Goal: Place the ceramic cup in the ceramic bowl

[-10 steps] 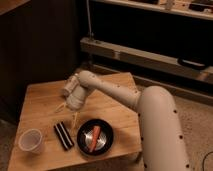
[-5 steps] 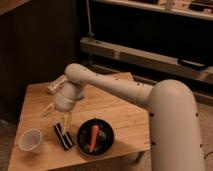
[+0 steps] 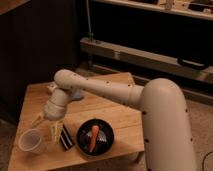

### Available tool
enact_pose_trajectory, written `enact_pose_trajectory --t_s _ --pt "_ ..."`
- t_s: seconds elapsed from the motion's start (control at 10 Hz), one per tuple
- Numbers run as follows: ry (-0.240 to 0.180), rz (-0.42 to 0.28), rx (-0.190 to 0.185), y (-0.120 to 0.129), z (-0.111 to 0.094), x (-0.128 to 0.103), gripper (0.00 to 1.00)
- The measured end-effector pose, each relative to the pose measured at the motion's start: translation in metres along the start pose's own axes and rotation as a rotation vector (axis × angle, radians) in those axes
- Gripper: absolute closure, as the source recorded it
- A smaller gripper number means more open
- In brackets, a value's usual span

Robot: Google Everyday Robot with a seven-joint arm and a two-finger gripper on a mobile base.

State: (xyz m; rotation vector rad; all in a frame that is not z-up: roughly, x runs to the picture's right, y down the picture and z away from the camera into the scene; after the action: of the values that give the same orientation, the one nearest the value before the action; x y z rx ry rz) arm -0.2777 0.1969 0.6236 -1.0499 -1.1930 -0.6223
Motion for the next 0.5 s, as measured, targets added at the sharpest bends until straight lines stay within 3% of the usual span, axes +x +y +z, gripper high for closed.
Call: enact_pose_trajectory --t_s 0.5 --pt "-0.031 -0.009 -0.011 -0.0096 0.0133 0.0065 0.2"
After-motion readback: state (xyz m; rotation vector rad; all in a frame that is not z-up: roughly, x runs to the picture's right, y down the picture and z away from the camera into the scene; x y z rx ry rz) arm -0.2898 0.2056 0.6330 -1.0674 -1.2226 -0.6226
